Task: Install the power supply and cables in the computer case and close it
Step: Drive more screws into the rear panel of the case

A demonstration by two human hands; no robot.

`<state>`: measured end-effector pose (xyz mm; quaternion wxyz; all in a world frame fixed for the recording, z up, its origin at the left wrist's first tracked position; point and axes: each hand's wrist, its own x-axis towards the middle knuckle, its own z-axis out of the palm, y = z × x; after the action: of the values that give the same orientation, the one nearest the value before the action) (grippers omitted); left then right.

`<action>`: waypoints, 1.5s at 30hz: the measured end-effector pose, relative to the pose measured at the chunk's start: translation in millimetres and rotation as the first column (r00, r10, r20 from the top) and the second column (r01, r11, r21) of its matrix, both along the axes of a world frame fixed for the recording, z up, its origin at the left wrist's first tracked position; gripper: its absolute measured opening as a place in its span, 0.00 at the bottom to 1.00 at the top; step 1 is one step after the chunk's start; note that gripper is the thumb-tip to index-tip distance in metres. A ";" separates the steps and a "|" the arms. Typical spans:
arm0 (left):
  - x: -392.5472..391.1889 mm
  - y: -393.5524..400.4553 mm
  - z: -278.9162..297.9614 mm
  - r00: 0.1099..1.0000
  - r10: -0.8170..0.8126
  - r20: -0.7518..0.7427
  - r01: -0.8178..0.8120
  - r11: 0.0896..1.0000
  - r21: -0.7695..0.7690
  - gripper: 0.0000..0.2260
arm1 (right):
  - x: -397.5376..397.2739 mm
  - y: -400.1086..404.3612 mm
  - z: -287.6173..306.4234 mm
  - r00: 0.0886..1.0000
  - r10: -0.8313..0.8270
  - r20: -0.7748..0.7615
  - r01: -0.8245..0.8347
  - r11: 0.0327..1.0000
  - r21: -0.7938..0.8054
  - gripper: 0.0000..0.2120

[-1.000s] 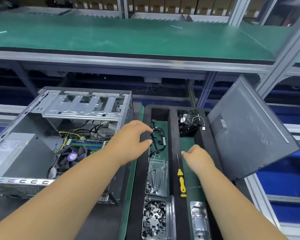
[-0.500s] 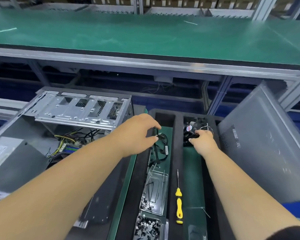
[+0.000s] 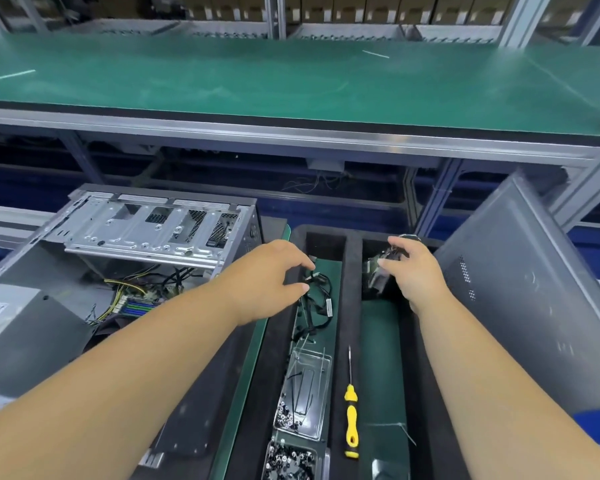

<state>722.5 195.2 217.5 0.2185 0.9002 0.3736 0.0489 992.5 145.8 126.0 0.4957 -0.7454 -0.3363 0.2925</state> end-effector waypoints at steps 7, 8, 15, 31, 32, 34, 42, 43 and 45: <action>-11.1 -16.5 -1.7 0.987 0.071 0.146 -0.055 0.993 -0.106 0.18 | -26.1 -37.8 68.2 0.974 0.185 -0.129 -0.149 0.957 0.250 0.22; -13.2 -18.8 -1.0 0.975 0.101 0.197 -0.072 0.986 -0.148 0.19 | -31.9 -43.3 78.9 0.964 0.224 -0.144 -0.177 0.943 0.283 0.22; -39.1 -25.6 21.9 0.807 0.330 0.489 -0.109 0.898 -0.427 0.20 | -84.8 -71.3 133.3 0.879 0.443 -0.177 -0.333 0.836 0.436 0.21; -175.9 -18.5 57.7 0.759 0.112 0.642 0.156 0.925 -0.346 0.10 | -232.6 -71.8 166.9 0.663 0.685 -0.302 -0.472 0.696 0.541 0.26; -186.3 -14.4 59.2 0.759 0.113 0.642 0.147 0.930 -0.337 0.10 | -240.8 -69.7 169.8 0.667 0.682 -0.299 -0.474 0.699 0.536 0.27; -207.2 -5.3 62.1 0.781 0.122 0.613 0.105 0.941 -0.321 0.09 | -255.5 -64.7 174.8 0.692 0.650 -0.314 -0.437 0.724 0.534 0.28; -264.3 14.0 56.1 0.889 0.084 0.450 -0.039 0.993 -0.109 0.12 | -298.9 -43.4 169.6 0.893 0.427 -0.141 -0.362 0.868 0.339 0.24; -269.0 15.7 54.1 0.892 0.087 0.443 -0.043 0.993 -0.110 0.12 | -306.9 -39.7 166.9 0.925 0.380 -0.001 -0.367 0.894 0.256 0.25; -276.7 19.7 50.4 0.905 0.095 0.415 -0.058 0.993 -0.102 0.14 | -321.8 -33.6 162.7 0.895 0.372 0.246 -0.406 0.908 0.103 0.29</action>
<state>445.8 214.9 267.9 0.3305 0.8429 0.3548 0.2331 670.7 112.2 288.7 0.4419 -0.6507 -0.5531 0.2746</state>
